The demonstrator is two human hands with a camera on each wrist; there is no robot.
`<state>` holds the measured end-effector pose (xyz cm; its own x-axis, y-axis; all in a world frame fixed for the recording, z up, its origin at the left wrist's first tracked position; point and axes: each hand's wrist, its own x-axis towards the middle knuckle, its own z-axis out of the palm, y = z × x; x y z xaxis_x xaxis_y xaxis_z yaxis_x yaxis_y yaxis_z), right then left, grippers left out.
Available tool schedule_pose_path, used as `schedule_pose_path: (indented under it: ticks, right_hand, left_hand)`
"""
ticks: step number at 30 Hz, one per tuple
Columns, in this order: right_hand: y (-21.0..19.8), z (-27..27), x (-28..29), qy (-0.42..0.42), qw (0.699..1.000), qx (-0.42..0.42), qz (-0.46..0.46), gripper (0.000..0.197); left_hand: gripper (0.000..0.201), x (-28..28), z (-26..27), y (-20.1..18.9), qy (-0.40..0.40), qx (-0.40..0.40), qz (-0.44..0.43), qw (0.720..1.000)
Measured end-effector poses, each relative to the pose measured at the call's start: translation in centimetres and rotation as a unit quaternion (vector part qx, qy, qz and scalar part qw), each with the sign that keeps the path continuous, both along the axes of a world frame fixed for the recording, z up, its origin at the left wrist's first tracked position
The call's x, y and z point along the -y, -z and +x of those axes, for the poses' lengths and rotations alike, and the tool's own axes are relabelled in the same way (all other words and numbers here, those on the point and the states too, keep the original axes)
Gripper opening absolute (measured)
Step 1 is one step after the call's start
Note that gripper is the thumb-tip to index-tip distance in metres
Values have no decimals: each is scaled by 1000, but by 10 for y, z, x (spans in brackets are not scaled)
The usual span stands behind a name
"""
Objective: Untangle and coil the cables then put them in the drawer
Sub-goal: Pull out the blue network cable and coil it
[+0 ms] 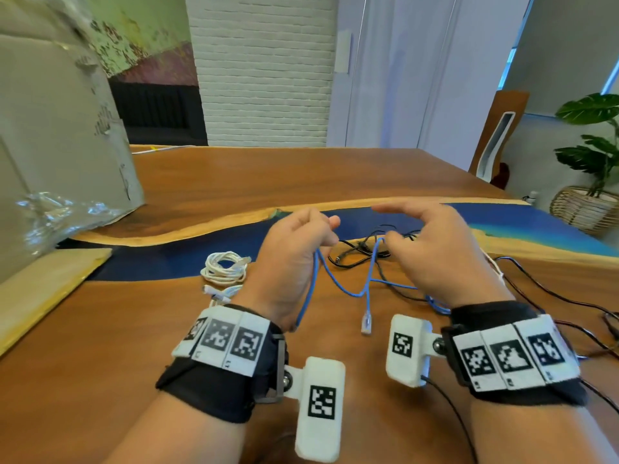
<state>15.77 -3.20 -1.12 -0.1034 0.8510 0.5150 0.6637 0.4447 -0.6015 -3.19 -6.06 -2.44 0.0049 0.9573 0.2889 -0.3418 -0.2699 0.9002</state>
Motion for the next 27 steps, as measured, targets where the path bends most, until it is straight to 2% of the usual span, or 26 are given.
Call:
schedule_pose_path:
  ticks: [2, 4, 6, 10, 12, 15, 16, 18, 19, 21, 22, 24, 25, 27]
  right_hand:
    - [2, -19, 7, -104, 992, -25, -63, 32]
    - [6, -35, 13, -211, 960, -100, -154, 34]
    - [8, -40, 15, -248, 938, -147, -191, 41]
    - [15, -44, 12, -232, 938, -197, -166, 50]
    - [16, -47, 9, -199, 931, -270, -144, 45]
    - [12, -40, 4, -163, 907, -370, -116, 27]
    - [10, -35, 2, -155, 899, -397, -106, 24]
    - [6, -21, -2, -146, 877, -449, -92, 22]
    - [5, -13, -4, -139, 870, -466, -88, 22]
    - [6, 5, -10, -104, 878, -462, -66, 22]
    - [6, 13, -13, -79, 897, -432, -49, 21]
    - [8, 21, -14, -29, 949, -312, -19, 21]
    - [8, 21, -14, -17, 966, -257, -14, 23]
    - [8, 14, -10, -28, 978, -202, -36, 25]
  left_hand:
    - [16, 3, 4, 1, 29, -23, 22, 999]
    - [22, 9, 9, -1, 56, -27, 39, 997]
    - [16, 13, 9, -4, 49, -40, 42, 997]
    - [9, 12, 8, -2, 29, -98, 28, 994]
    - [22, 9, 8, 1, 39, -112, 25, 993]
    - [38, 5, 3, 1, 25, -134, -26, 990]
    - [33, 6, -1, -1, 24, -142, -46, 989]
    - [9, 7, -9, -5, 43, -173, -68, 982]
    - [16, 6, -12, -5, 50, -182, -69, 980]
    - [37, 5, -20, -7, 54, -138, -81, 986]
    - [42, 4, -23, -9, 56, -94, -88, 990]
    - [43, 3, -31, -12, 91, 19, -97, 991]
    - [41, 3, -34, -14, 108, 75, -100, 986]
    - [39, 2, -39, -16, 117, 167, -89, 975]
